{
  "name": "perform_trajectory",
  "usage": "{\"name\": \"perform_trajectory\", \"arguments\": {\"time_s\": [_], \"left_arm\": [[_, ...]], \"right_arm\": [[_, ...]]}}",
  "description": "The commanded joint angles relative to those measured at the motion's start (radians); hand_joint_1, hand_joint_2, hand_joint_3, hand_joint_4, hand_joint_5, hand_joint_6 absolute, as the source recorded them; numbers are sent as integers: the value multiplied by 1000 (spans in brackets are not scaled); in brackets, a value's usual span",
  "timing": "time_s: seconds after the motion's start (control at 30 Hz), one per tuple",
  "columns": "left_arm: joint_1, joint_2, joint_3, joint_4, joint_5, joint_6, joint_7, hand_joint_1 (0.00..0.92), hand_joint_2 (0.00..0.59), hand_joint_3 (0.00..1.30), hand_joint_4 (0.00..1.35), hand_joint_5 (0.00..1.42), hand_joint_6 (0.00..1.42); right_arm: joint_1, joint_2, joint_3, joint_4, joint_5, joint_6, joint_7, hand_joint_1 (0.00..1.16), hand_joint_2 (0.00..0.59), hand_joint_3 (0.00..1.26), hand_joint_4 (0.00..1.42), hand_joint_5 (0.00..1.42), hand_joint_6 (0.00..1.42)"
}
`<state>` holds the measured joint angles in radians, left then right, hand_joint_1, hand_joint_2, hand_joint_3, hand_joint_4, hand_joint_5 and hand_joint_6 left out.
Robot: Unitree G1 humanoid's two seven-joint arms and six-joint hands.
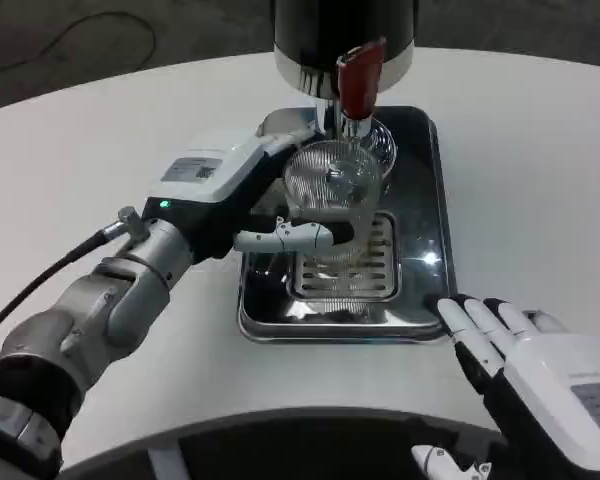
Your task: Grasp the cup under the faucet to collect the drink, then remove the cup.
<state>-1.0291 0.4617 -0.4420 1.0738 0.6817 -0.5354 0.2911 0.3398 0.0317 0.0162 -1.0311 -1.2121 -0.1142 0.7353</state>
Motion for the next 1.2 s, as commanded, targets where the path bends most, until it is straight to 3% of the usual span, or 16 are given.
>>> {"name": "perform_trajectory", "arguments": {"time_s": [0.03,0.33,0.5,0.83,1.1,1.2], "left_arm": [[-7,19,8,-27,-11,-32,-28,55,98,125,136,333,391],[-4,25,23,-48,-40,-77,-102,46,97,75,80,316,376],[15,35,35,-76,-39,-85,-84,41,96,74,76,316,376],[110,112,110,-196,-84,-135,-95,24,96,128,118,367,420],[225,173,185,-289,-150,-193,-129,47,118,232,270,468,520],[288,195,239,-340,-210,-228,-147,35,123,294,332,497,536]], "right_arm": [[6,9,16,-16,-1,2,16,202,418,0,0,0,0],[4,6,28,-16,-3,17,23,208,425,0,0,0,0],[5,3,32,-16,-6,24,24,210,426,0,0,0,0],[6,5,51,-16,-16,35,20,211,426,0,0,0,0],[-1,5,77,-16,-35,49,22,211,426,0,0,0,0],[-6,4,87,-16,-43,55,21,211,426,0,0,0,0]]}}
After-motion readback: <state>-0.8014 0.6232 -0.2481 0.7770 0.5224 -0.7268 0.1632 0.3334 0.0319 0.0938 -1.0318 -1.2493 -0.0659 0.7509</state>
